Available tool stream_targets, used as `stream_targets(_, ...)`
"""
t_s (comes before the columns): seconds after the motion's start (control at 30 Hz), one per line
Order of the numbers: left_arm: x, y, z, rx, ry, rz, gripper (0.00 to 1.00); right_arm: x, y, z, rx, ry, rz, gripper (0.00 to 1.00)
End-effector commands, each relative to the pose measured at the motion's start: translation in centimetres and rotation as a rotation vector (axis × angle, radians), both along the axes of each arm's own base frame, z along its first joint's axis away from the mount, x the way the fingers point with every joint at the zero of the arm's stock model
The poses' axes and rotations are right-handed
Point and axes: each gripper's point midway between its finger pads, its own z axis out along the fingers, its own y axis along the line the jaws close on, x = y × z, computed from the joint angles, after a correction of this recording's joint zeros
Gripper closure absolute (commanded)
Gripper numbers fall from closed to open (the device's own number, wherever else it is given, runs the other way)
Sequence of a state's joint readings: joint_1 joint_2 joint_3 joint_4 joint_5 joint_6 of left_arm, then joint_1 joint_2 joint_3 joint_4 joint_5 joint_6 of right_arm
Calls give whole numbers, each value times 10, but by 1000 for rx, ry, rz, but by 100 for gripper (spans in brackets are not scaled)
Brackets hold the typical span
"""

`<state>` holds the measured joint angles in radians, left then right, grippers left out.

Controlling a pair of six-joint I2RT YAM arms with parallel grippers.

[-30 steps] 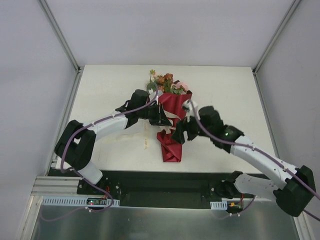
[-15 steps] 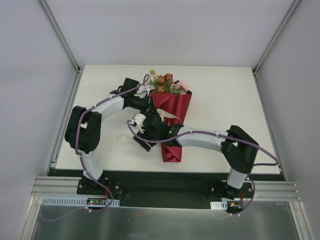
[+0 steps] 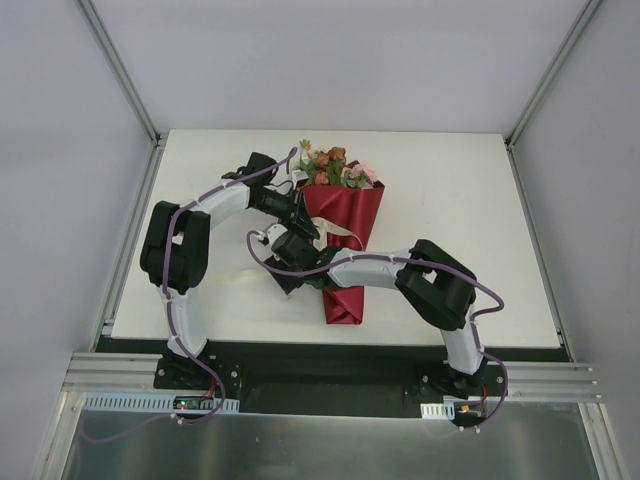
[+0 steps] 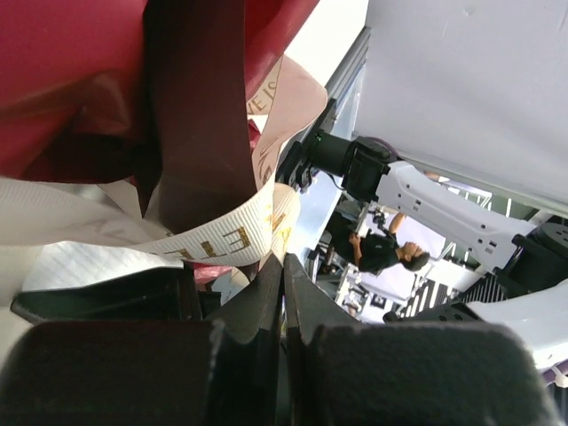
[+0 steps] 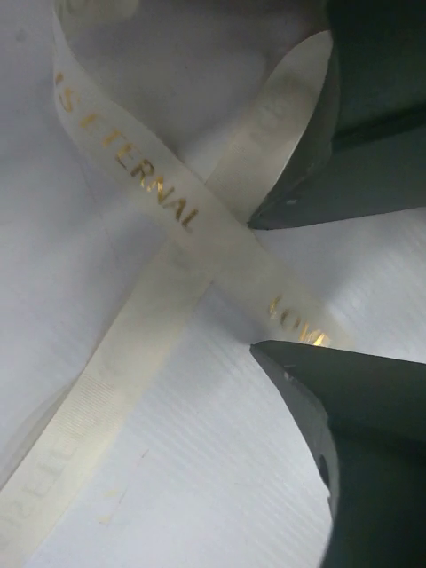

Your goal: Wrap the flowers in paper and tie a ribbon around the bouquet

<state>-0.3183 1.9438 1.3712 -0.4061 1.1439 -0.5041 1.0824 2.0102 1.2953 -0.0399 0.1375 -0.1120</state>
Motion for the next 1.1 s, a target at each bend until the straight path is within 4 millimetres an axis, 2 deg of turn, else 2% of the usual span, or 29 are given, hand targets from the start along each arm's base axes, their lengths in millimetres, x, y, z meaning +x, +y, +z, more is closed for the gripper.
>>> stream_targets(0.0,5,1,13,-30,-29,-14,100,-10,5,-17,57,125,-70,55)
stream_targets(0.03,6,2,13,-29,-32,-13,100,-17,3,-23,61,159,-69,62)
stream_targets(0.07,6,2,13,-28,-35,-14,100,-24,4,-21,75,177,-58,71)
stream_targets(0.13,5,3,10,-21,-29,-11,100,-30,9,-16,97,169,-30,79)
stream_targets(0.23,3,4,9,-14,-31,-10,100,-34,8,8,119,118,0,93)
stream_targets(0.27,2,5,8,-5,-32,-7,100,-36,4,25,146,98,4,97)
stream_targets(0.33,1,5,13,3,-63,-3,100,-39,-2,46,156,74,38,98)
stream_targets(0.37,1,7,10,29,-74,8,100,-44,-11,49,136,78,53,98)
stream_targets(0.4,1,7,10,39,-87,11,100,-51,-19,71,155,74,66,98)
stream_targets(0.53,-2,5,15,83,-144,24,100,-93,-36,107,224,173,202,98)
stream_targets(0.57,-5,2,14,91,-144,21,100,-111,-36,113,256,238,269,98)
stream_targets(0.6,-6,0,14,101,-147,21,100,-121,-42,113,255,274,275,99)
stream_targets(0.63,-8,-2,15,103,-148,22,100,-128,-45,126,297,288,296,100)
stream_targets(0.7,-15,-12,18,103,-165,2,100,-138,-51,136,318,312,303,99)
stream_targets(0.73,-15,-14,18,112,-160,12,100,-139,-59,149,335,292,296,99)
stream_targets(0.8,-19,-20,22,113,-175,20,100,-139,-79,156,313,265,255,99)
stream_targets(0.83,-17,-20,20,134,-157,53,100,-127,-95,151,275,214,176,100)
stream_targets(0.87,-17,-19,19,142,-153,71,100,-127,-119,159,255,182,126,100)
stream_targets(0.9,-14,-20,24,144,-175,98,100,-116,-137,157,229,155,59,100)
stream_targets(0.93,-7,-18,21,181,-169,153,100,-106,-156,154,207,131,-49,99)
stream_targets(0.97,-6,-16,17,199,-169,178,100,-107,-185,144,160,131,-124,100)
stream_targets(1.0,-2,-16,21,200,-196,202,100,-99,-202,141,157,128,-194,100)
stream_targets(1.07,3,-17,18,213,-182,257,100,-107,-226,125,155,179,-275,100)
